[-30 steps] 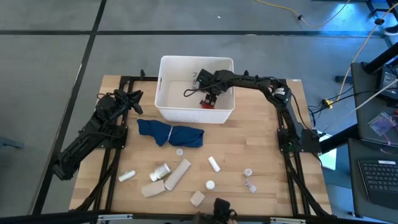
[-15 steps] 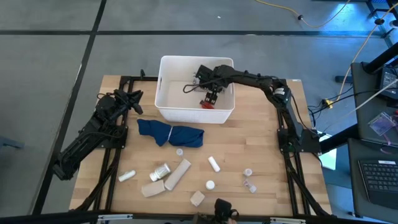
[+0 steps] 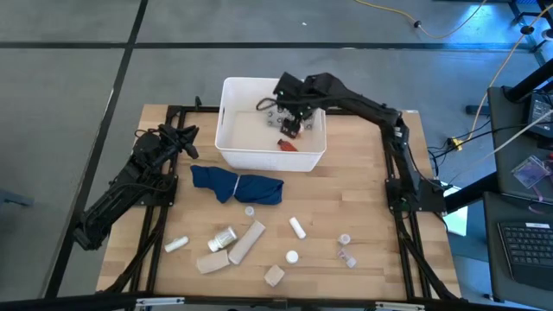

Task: Pick & place medical supplies in basket/bin
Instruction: Adjust the white bin

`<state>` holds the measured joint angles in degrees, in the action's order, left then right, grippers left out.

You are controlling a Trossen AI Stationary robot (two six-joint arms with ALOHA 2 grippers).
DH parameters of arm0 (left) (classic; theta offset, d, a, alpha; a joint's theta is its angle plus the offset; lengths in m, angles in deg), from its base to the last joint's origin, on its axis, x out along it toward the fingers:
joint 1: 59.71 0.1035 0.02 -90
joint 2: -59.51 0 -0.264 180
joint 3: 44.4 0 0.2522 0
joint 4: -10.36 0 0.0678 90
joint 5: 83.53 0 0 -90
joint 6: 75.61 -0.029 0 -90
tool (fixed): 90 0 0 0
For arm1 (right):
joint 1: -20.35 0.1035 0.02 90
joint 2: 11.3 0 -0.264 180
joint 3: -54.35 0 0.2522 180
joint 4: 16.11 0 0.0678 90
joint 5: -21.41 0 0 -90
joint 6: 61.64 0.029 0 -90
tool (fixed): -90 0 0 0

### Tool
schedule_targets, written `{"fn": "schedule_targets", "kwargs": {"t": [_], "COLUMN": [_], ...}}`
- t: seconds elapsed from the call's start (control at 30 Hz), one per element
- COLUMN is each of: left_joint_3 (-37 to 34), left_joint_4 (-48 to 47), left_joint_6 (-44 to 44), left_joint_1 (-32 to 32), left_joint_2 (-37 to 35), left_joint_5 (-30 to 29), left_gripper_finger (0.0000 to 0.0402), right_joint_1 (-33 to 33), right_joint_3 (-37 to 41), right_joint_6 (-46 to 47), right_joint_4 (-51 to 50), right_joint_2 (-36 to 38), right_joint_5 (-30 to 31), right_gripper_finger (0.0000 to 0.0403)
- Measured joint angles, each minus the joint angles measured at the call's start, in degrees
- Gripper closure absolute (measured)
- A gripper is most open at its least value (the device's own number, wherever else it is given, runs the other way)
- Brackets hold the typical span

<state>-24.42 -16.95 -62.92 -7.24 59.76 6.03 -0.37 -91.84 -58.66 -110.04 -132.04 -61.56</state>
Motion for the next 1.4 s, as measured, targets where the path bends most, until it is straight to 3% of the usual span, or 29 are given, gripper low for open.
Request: {"fn": "schedule_targets", "kwargs": {"t": [0.33,0.53,0.73,0.83,0.93,1.17,1.27,1.4], "left_joint_3": [0.0,0.0,0.0,0.0,0.0,0.0,0.0,0.0], "left_joint_4": [-0.5,-1.7,-1.8,-1.8,-1.9,-1.8,-1.8,-1.8], "left_joint_6": [0.0,0.0,0.0,0.0,0.0,0.0,0.0,-1.4], "left_joint_1": [0.0,0.0,0.0,0.0,0.0,0.0,0.0,0.0], "left_joint_2": [0.1,0.1,0.1,0.1,0.1,0.1,0.1,0.1], "left_joint_5": [0.0,0.0,0.0,0.0,0.0,0.0,0.0,0.0], "left_gripper_finger": [0.0329,0.0329,0.0329,0.0329,0.0329,0.0329,0.0329,0.0329], "right_joint_1": [15.6,25.2,29.0,28.9,28.9,30.2,31.8,34.3], "right_joint_3": [2.7,12.0,16.4,15.3,13.1,0.4,-2.6,-0.4], "right_joint_6": [9.6,23.3,27.9,27.8,25.5,20.5,19.7,20.7], "right_joint_4": [-8.5,-9.9,-9.3,-9.8,-9.9,-9.8,-8.8,-6.7], "right_joint_2": [2.3,3.1,4.0,3.9,3.5,3.6,4.0,5.2], "right_joint_5": [-1.3,-4.6,2.3,2.5,6.8,16.5,15.8,8.3], "right_gripper_finger": [0.0104,0.0104,0.0104,0.0104,0.0104,0.0104,0.0104,0.0106]}}
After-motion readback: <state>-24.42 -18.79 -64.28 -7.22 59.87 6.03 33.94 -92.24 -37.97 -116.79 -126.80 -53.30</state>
